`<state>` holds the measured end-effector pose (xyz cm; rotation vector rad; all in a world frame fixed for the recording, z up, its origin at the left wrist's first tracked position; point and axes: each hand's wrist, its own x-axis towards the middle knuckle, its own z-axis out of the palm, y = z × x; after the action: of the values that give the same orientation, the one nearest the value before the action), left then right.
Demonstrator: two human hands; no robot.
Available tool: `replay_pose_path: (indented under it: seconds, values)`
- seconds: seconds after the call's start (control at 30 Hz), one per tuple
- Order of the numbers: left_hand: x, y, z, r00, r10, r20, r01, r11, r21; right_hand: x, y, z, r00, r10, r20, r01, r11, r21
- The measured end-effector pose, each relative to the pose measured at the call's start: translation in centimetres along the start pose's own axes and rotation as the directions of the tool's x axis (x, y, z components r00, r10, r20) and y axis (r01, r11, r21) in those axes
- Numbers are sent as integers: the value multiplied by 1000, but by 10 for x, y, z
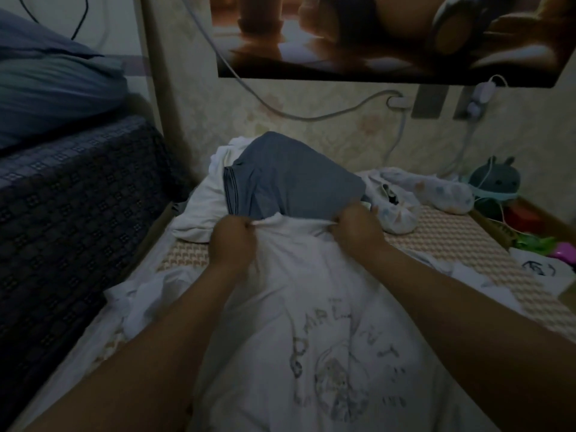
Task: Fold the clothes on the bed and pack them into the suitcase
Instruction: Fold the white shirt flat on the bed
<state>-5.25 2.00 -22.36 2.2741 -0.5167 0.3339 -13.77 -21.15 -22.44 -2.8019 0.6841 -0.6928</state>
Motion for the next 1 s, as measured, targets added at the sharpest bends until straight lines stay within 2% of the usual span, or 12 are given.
replay_pose_path:
  seconds: [0.1,0.17,0.23,0.3,0.37,0.43,0.5,0.6,0.73,0.8,0.87,1.0]
  values:
    - [17,6,0,986,69,-152,-63,997,46,20,10,-4,976,214,-43,-201,959,201]
    - [27,13,1,973,211,-89,-192,964,187,29,11,-6,958,281,-49,-257,925,280]
    - [37,13,2,934,346,93,-354,853,384,26,7,-11,970,234,-70,-205,935,289]
    - [44,3,3,877,414,243,-480,728,490,13,6,-14,989,67,131,-101,956,277]
    - [46,-13,9,867,366,337,-497,665,557,-1,11,-11,928,-68,367,-73,932,356]
    - [41,-17,17,909,226,352,-408,662,629,-7,23,-11,965,-56,256,-84,859,504]
    - [35,-2,24,964,196,180,-266,730,630,-11,41,-18,994,107,32,-105,789,606]
    - [24,45,39,933,354,59,-342,830,441,-24,84,-32,978,202,-47,-169,906,388]
    - [-2,105,85,872,251,420,-374,895,242,-48,127,-36,934,272,231,-206,940,-272]
    - [-9,115,112,846,156,510,-315,917,243,-57,137,-32,967,187,170,-128,942,-310]
    - [-11,121,129,867,133,480,-301,908,291,-63,149,-33,992,123,40,-115,981,-155]
    - [-10,127,138,953,230,198,-270,941,205,-60,171,-36,985,41,-165,-45,999,-23]
